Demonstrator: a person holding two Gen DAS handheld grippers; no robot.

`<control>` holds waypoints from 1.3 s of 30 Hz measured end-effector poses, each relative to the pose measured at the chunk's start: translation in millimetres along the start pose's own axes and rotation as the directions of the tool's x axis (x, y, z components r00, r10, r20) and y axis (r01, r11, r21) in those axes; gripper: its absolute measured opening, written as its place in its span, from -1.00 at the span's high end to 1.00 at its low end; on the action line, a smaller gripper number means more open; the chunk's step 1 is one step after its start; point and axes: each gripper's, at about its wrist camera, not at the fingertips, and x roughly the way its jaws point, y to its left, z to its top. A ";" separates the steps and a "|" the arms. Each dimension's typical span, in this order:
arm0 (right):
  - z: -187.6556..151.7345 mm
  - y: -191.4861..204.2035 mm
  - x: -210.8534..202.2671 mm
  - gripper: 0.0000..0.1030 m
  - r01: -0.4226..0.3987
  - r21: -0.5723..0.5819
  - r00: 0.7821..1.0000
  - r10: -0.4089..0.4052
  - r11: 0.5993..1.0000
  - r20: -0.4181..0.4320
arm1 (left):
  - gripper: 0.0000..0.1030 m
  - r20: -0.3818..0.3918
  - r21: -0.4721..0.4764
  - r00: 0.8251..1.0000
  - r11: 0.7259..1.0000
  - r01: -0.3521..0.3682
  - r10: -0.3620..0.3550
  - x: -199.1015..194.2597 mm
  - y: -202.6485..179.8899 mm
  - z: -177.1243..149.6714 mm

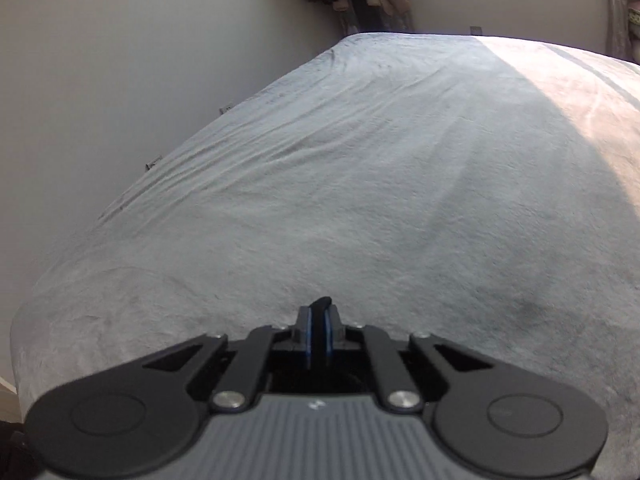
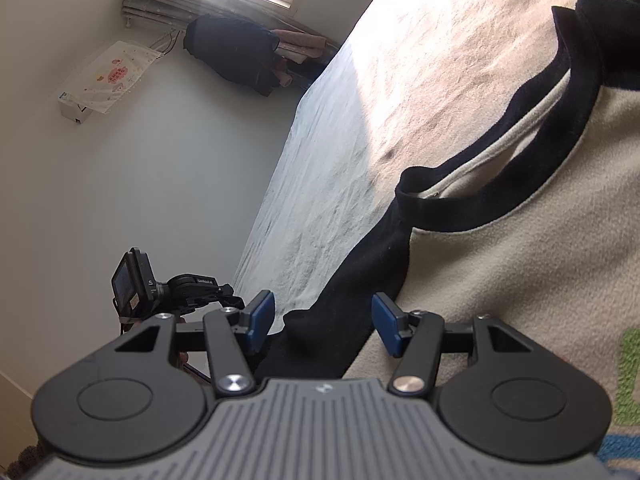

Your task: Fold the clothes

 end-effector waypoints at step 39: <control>-7.5 49.6 4.3 -0.13 0.075 -0.164 0.997 -0.076 0.984 0.000 | -0.34 0.042 -0.453 0.932 0.825 0.338 -0.359 -89.2 34.7 -137.1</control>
